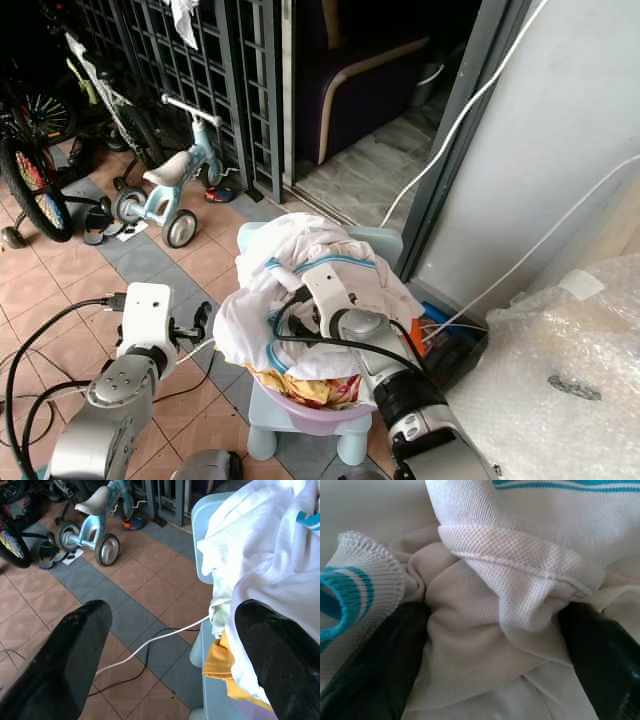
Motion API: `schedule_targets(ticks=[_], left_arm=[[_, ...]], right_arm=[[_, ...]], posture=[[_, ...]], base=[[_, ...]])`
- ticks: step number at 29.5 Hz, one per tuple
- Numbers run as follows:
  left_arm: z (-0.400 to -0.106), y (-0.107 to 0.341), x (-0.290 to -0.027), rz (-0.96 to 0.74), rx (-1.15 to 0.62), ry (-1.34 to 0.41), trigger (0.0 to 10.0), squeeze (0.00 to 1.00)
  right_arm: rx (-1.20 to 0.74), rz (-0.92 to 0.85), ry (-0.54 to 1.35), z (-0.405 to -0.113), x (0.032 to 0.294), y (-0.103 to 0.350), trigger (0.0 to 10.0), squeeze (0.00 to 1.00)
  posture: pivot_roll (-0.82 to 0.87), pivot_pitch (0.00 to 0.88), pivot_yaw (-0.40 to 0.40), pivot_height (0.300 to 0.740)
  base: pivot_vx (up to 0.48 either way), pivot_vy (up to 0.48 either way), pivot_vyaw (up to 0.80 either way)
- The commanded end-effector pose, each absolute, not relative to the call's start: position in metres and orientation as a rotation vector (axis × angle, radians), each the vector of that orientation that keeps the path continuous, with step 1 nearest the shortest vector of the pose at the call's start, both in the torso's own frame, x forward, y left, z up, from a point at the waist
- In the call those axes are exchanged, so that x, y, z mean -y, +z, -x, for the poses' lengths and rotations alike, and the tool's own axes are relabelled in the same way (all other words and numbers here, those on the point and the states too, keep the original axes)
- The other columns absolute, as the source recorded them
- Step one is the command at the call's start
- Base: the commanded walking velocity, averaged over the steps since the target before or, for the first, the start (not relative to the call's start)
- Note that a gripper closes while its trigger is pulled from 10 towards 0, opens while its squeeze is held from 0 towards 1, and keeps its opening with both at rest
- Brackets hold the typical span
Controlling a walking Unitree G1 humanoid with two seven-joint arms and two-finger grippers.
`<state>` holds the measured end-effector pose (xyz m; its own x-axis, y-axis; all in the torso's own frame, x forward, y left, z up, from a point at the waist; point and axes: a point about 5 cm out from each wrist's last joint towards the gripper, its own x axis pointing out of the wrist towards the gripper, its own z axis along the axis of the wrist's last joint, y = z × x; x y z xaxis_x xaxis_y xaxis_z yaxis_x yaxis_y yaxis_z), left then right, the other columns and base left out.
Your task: Clothes washing
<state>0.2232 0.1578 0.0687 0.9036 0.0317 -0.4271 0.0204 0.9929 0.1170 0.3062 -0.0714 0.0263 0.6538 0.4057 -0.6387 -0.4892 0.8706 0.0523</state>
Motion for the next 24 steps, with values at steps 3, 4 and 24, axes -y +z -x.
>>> schedule_targets(ticks=[3, 4, 24], left_arm=[[-0.218, 0.071, -0.158, -0.131, -0.45, 0.01, 10.0, 0.0], [-0.218, 0.071, -0.158, -0.133, -0.452, 0.01, 10.0, 0.0], [-0.226, 0.069, -0.153, -0.146, -0.464, -0.019, 10.0, 0.0]], right_arm=[[-0.668, 0.101, 0.491, -0.311, 0.055, 0.03, 0.0, 0.0], [-0.666, 0.1, 0.497, -0.311, 0.051, 0.03, 0.0, 0.0], [-0.711, 0.031, 0.403, -0.31, 0.061, 0.018, 0.0, 0.0]], posture=[[0.15, 0.025, -0.06, 0.74], [0.15, 0.025, -0.06, 0.74], [0.13, 0.008, -0.059, 0.74]], base=[[0.0, 0.0, 0.0], [0.0, 0.0, 0.0], [0.0, 0.0, 0.0]])
